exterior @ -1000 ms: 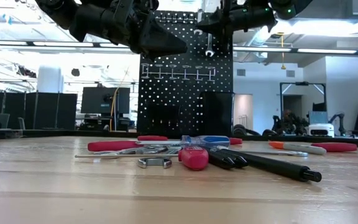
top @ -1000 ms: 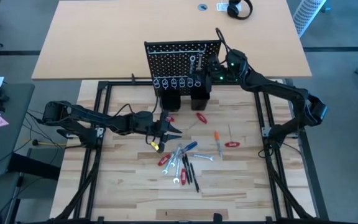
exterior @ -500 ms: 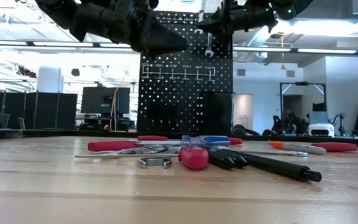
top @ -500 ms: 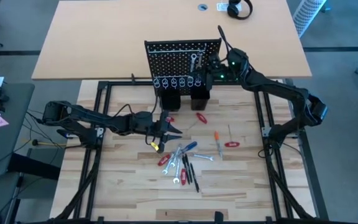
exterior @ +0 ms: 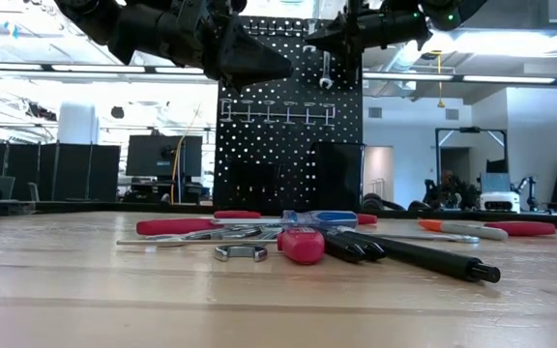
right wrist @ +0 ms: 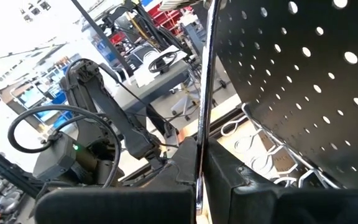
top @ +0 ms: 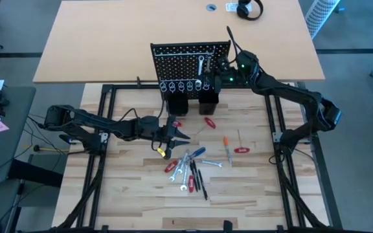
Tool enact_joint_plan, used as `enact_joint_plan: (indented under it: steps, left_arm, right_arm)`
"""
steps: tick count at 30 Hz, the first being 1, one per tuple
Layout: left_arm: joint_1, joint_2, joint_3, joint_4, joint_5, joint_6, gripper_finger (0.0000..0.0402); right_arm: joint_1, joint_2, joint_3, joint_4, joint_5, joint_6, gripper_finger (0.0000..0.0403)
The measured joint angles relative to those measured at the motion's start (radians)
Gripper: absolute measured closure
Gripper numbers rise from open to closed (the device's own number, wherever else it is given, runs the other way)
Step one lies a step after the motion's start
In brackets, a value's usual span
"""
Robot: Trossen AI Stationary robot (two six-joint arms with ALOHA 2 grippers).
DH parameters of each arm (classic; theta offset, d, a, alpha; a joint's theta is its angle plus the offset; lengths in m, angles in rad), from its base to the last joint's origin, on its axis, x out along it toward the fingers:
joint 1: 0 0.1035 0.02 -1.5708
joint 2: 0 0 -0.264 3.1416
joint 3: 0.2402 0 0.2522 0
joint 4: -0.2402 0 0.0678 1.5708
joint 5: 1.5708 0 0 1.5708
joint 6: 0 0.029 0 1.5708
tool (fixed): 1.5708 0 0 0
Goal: Hang tools onto peg board
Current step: Hang the wrench on the peg board
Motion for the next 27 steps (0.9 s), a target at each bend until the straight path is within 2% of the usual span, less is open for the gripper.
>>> enact_joint_plan:
  steps: [17, 27]
  left_arm:
    - [-0.002, 0.0, 0.0, 0.0, 0.0, -0.013, 0.0327]
    - [-0.006, 0.0, 0.0, 0.0, 0.0, -0.013, 0.0327]
  right_arm:
    - [0.0, 0.0, 0.0, -0.02, 0.023, -0.041, 0.0327]
    - [-0.001, -0.001, 0.0, -0.019, 0.023, -0.061, 0.024]
